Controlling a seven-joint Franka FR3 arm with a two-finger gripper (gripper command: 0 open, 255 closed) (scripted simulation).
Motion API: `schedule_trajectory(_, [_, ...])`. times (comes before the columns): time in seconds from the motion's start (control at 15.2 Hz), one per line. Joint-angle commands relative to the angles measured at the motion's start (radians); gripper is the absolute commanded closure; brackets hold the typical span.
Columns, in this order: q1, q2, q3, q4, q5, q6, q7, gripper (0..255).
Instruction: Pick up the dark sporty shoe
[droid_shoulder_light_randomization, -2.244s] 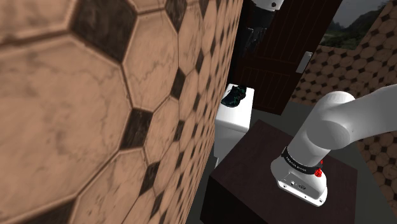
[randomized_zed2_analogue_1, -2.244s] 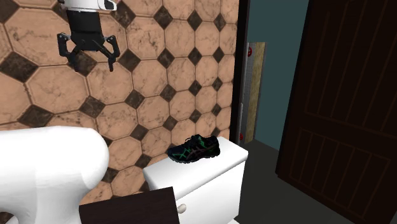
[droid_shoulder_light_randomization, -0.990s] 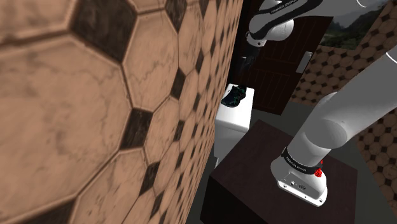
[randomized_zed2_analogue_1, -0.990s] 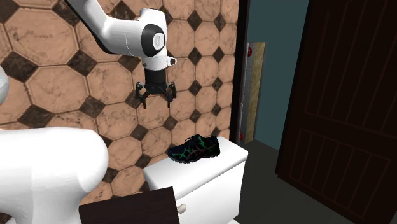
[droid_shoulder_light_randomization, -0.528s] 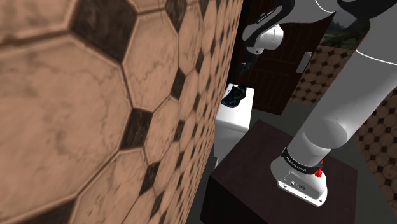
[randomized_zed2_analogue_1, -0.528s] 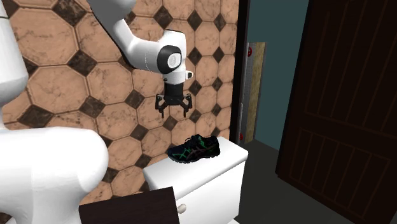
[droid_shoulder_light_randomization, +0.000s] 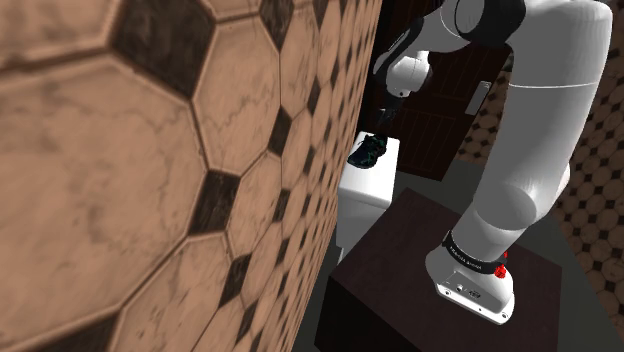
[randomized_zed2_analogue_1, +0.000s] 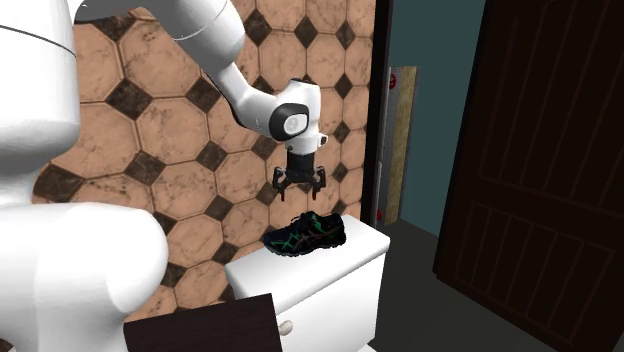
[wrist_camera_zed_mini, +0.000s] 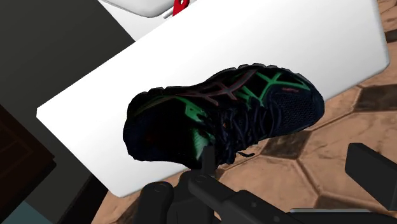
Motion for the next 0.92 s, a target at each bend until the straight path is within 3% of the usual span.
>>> schedule_trajectory(0.0, [-0.050,0.089,0.022,0.070,0.062,-0.001,-0.056,0])
schedule_trajectory(0.2, [-0.104,0.178,0.049,0.150,0.108,-0.006,-0.094,0])
schedule_trajectory(0.79, [-0.137,0.255,0.095,0.159,0.169,0.055,-0.142,0])
schedule_trajectory(0.86, [-0.137,0.255,0.095,0.159,0.168,0.055,-0.142,255])
